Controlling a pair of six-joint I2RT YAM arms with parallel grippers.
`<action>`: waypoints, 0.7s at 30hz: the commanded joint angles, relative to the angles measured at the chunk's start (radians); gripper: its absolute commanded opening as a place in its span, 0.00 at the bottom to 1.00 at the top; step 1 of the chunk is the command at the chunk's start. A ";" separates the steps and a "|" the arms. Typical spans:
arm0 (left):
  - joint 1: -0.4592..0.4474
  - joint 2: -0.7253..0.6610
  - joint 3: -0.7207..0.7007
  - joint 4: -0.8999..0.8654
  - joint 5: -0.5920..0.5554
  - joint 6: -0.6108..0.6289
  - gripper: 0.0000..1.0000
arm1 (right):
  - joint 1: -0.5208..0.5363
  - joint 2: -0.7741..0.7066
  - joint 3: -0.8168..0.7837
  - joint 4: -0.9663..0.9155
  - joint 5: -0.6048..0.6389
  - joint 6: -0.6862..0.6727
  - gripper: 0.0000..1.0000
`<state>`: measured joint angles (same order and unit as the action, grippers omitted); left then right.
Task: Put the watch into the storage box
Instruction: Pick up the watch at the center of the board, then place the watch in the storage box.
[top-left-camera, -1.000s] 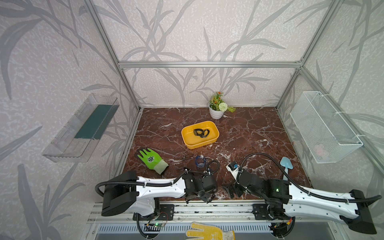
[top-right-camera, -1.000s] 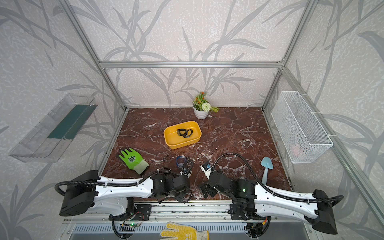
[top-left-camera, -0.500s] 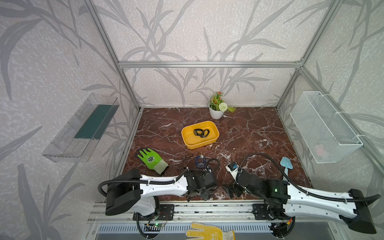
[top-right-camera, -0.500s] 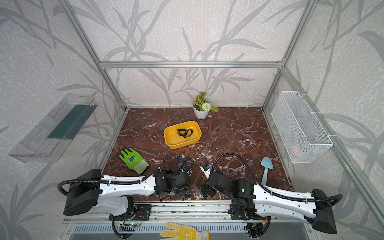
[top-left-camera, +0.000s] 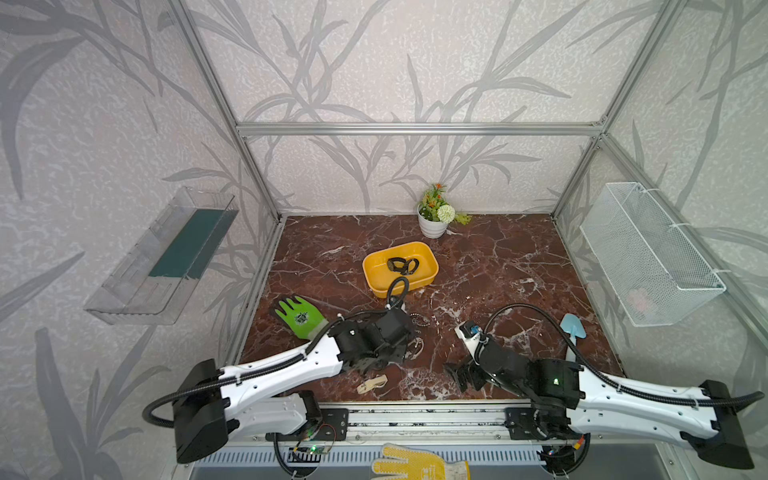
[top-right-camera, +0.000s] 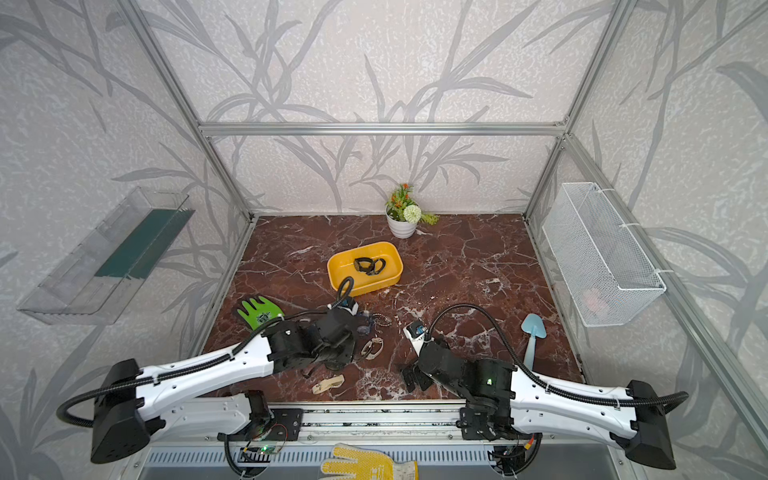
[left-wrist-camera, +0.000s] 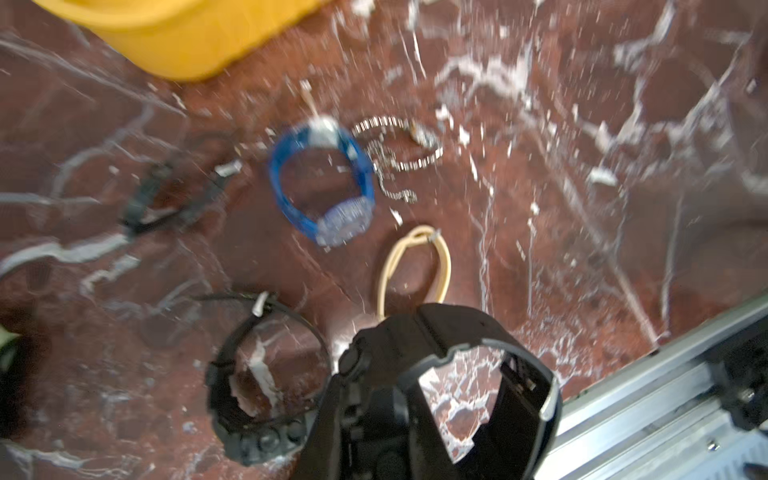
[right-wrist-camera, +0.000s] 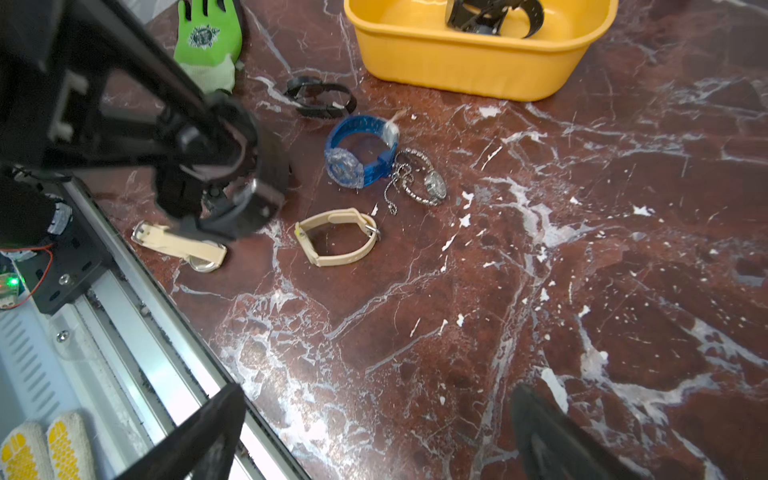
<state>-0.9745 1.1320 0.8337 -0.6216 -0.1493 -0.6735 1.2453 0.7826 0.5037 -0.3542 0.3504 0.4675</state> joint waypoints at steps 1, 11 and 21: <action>0.121 -0.022 0.042 -0.021 -0.029 0.129 0.04 | -0.002 0.019 0.022 0.080 0.081 -0.049 0.99; 0.476 0.332 0.355 0.046 0.082 0.358 0.04 | -0.085 0.286 0.191 0.169 -0.016 -0.117 0.99; 0.587 0.715 0.684 -0.026 0.107 0.396 0.03 | -0.104 0.290 0.176 0.205 -0.022 -0.109 0.99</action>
<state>-0.4034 1.7996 1.4792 -0.5896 -0.0597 -0.3042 1.1492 1.0801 0.6754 -0.1799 0.3210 0.3679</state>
